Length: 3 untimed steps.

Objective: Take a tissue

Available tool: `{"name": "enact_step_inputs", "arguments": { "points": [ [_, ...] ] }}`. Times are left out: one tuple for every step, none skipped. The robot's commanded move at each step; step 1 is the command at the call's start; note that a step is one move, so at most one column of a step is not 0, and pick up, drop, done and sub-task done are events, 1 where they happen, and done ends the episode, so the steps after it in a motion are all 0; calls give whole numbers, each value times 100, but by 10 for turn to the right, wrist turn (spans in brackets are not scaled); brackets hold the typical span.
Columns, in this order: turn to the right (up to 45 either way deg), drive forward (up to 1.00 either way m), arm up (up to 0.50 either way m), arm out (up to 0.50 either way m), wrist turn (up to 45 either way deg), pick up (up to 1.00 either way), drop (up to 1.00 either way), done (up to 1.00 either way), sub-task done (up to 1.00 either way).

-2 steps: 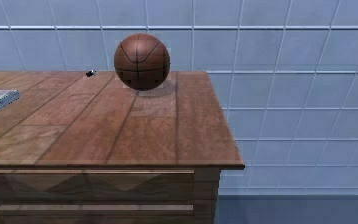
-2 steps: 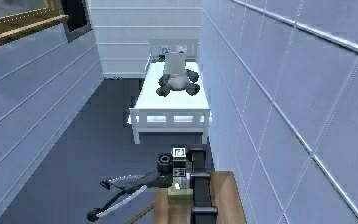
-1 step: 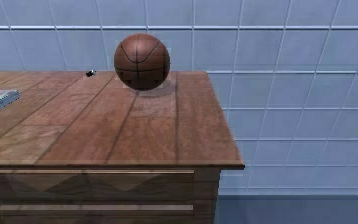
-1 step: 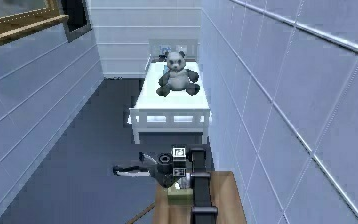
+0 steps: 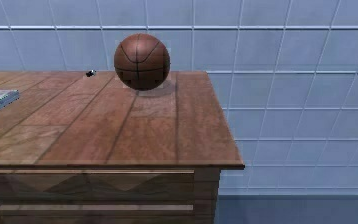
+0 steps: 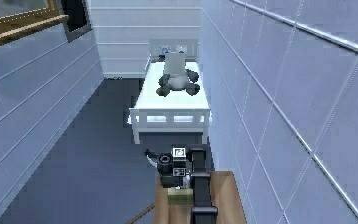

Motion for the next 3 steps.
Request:
{"name": "enact_step_inputs", "arguments": {
  "points": [
    [0, 0, -32, 0, 0, 0, 0, 0, 0],
    [0, 0, 0, 0, 0, 100, 0, 0, 0],
    [0, 0, 10, 0, 0, 0, 0, 0, 0]
  ]
}}
